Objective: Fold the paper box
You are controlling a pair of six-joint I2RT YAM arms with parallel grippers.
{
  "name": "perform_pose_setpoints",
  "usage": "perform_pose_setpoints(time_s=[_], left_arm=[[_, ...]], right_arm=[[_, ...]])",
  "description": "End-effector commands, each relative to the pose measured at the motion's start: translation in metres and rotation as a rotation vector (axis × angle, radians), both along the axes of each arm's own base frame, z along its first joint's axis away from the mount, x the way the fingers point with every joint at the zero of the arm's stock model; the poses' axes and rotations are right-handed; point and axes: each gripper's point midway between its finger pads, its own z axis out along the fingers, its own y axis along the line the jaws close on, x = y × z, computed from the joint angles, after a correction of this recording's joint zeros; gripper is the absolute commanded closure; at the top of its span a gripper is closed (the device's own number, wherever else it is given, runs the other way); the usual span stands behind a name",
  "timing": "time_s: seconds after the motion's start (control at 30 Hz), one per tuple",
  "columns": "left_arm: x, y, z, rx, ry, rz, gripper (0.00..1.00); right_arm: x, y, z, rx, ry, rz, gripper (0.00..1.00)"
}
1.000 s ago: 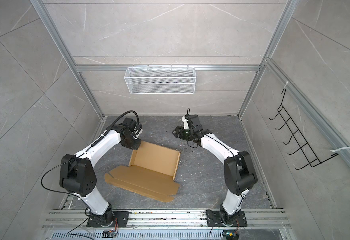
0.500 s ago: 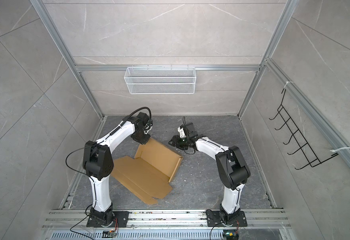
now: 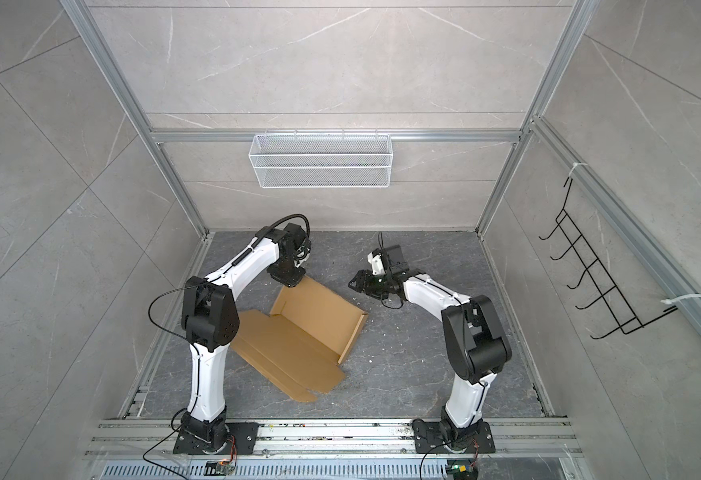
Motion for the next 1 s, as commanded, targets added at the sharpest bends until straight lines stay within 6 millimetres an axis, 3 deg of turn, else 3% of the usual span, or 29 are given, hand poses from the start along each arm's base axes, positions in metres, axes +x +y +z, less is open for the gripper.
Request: perform_pose_setpoints(time_s=[0.0, 0.17, 0.3, 0.47, 0.67, 0.83, 0.97], left_arm=[[-0.001, -0.002, -0.001, 0.017, 0.022, -0.024, 0.76], [0.004, -0.006, -0.002, 0.015, 0.017, -0.032, 0.76], [0.006, -0.008, -0.005, 0.015, 0.021, -0.037, 0.76], [0.008, -0.011, -0.007, 0.013, 0.025, -0.043, 0.72], [0.01, -0.015, -0.006, 0.005, 0.018, -0.054, 0.62], [0.009, -0.027, 0.011, -0.039, -0.006, -0.072, 0.56], [0.004, -0.044, 0.039, -0.151, -0.031, -0.091, 0.49]], right_arm=[[-0.017, 0.009, 0.03, 0.012, -0.065, 0.134, 0.33], [-0.031, 0.012, 0.032, -0.071, -0.091, 0.231, 0.3], [-0.041, 0.031, 0.022, -0.142, -0.086, 0.329, 0.29], [-0.038, 0.043, 0.004, -0.259, -0.091, 0.366, 0.29], [-0.02, 0.035, -0.027, -0.44, -0.085, 0.334, 0.31], [-0.012, 0.031, -0.046, -0.473, -0.051, 0.291, 0.33], [-0.009, 0.023, -0.06, -0.438, 0.007, 0.235, 0.34]])
